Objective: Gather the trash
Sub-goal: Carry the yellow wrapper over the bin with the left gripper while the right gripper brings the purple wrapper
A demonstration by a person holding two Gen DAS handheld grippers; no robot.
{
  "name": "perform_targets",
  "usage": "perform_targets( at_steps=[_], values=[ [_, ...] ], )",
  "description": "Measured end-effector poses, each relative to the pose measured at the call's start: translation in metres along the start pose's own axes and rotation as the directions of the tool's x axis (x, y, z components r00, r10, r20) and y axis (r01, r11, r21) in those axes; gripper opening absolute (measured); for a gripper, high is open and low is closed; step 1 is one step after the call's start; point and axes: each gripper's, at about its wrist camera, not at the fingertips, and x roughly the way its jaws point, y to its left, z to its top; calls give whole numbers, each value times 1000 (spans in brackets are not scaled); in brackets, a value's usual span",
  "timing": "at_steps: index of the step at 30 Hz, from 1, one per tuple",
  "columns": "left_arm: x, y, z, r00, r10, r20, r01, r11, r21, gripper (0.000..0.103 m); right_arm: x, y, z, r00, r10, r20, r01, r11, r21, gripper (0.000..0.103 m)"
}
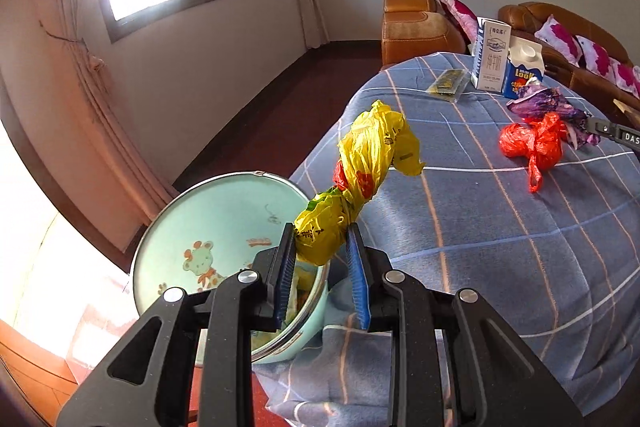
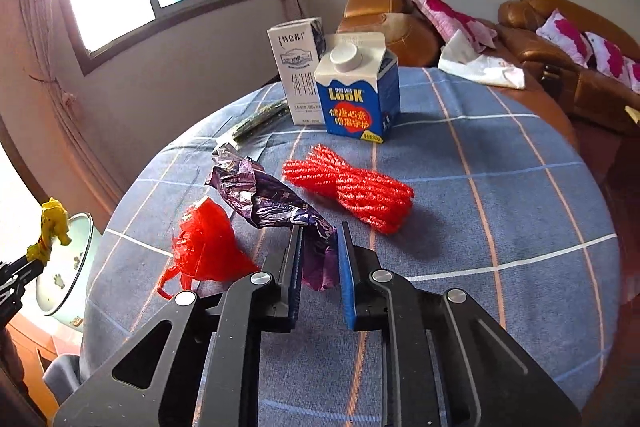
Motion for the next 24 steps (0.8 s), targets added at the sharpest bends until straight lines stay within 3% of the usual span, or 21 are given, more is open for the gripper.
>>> perform_targets(
  at_steps=[4,9,24],
  values=[
    [-9,18,-8,999,33,3,-33,999,-27,25,-20,12,12,997,-15,78,18,999,-37,17],
    [-17,34,-12,998,67,7,-66,997,-46,25,-37,38,28,990,35,138,-24,997,-80,17],
    [-13,63,-24,981,193,-32,-195,979,-53,25,-17,140,29,970,212,114,-178,950,-256,17]
  ],
)
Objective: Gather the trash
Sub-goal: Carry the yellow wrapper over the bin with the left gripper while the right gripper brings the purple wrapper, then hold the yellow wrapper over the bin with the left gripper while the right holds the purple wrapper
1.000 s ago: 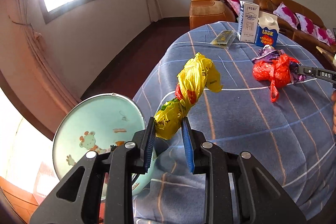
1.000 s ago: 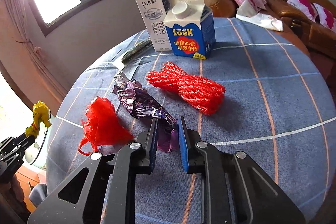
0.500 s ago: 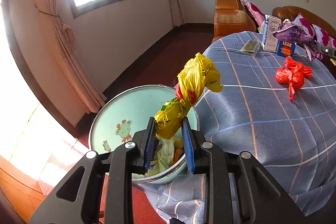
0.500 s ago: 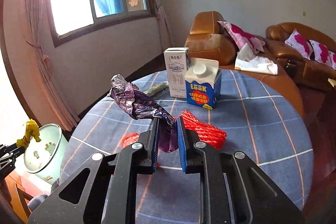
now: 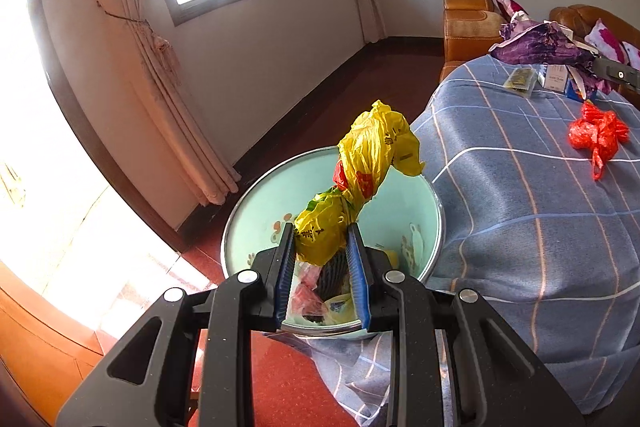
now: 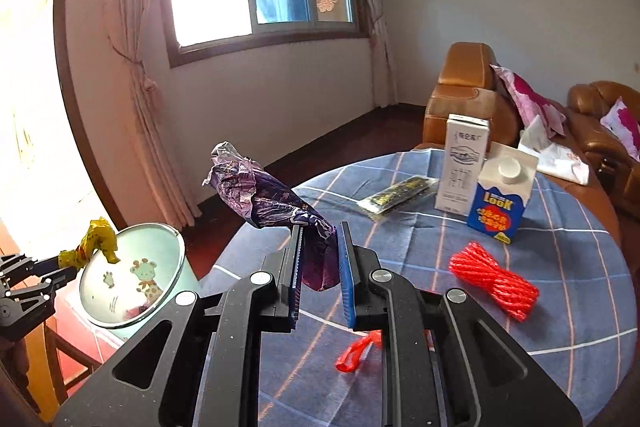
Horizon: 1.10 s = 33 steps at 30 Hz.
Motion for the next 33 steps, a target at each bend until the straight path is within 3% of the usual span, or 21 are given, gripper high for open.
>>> perform_targets(
  at_steps=[12,33],
  values=[
    [6,17,-3,999,41,-12,-41,999,-18,25,31,56,0,997,76,-25,-78,990,-122,17],
    [13,32,-6,995,89,-33,-90,995,-30,25,65,89,1,990,132,-56,-140,973,-185,17]
  ],
)
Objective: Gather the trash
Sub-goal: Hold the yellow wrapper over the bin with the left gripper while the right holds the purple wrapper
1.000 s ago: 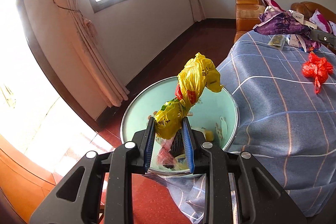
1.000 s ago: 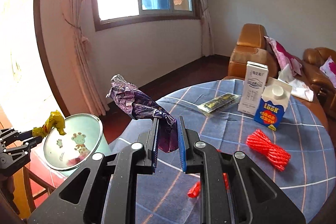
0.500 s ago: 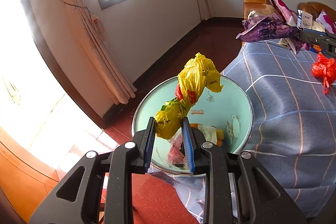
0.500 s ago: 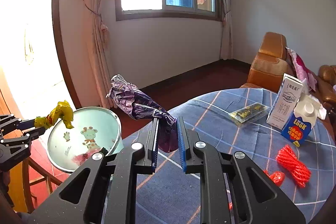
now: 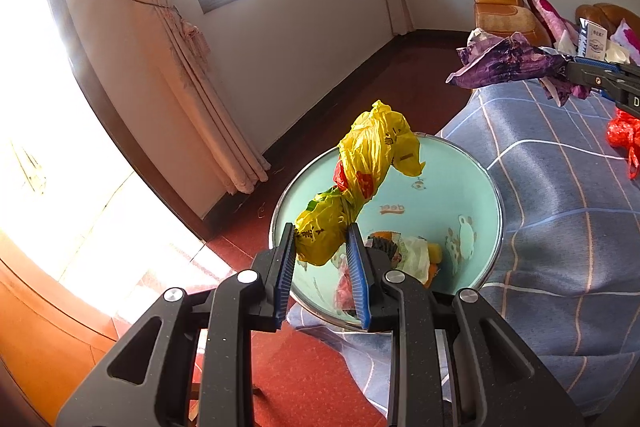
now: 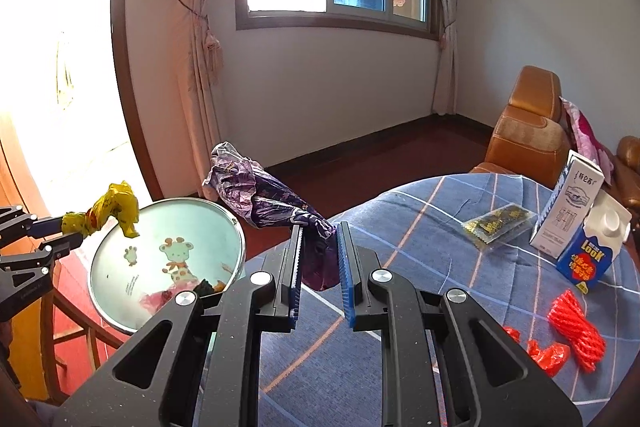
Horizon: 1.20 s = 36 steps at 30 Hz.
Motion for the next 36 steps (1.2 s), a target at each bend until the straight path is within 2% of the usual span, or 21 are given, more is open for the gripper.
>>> perform_targets(
  at_steps=[36],
  values=[
    [10,13,-3,998,55,-16,-55,998,5,26,25,39,0,999,53,-6,-53,989,-137,17]
  ],
)
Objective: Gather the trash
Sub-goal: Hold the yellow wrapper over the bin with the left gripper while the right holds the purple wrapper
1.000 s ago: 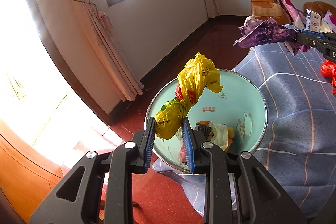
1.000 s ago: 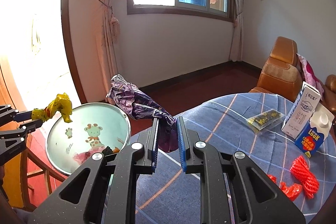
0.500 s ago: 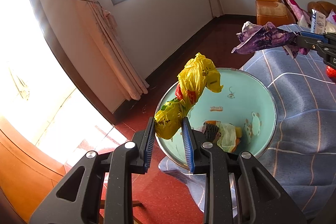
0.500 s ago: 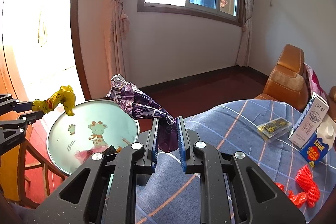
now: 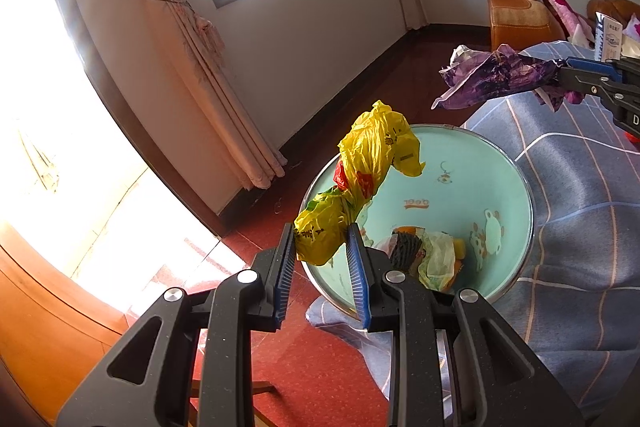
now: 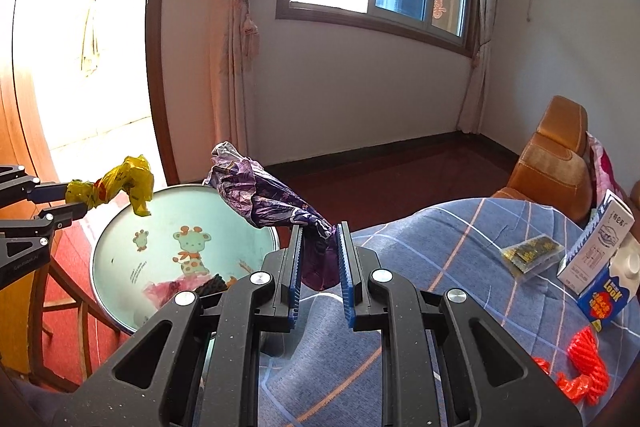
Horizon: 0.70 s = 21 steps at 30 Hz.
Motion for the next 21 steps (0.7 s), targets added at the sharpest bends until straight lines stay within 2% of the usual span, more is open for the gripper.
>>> perform_targets(
  at_steps=[21],
  values=[
    [0,0,-1,1000,10,0,-10,1000,-3,26,7,15,0,1000,10,-5,-10,998,-58,17]
  ],
)
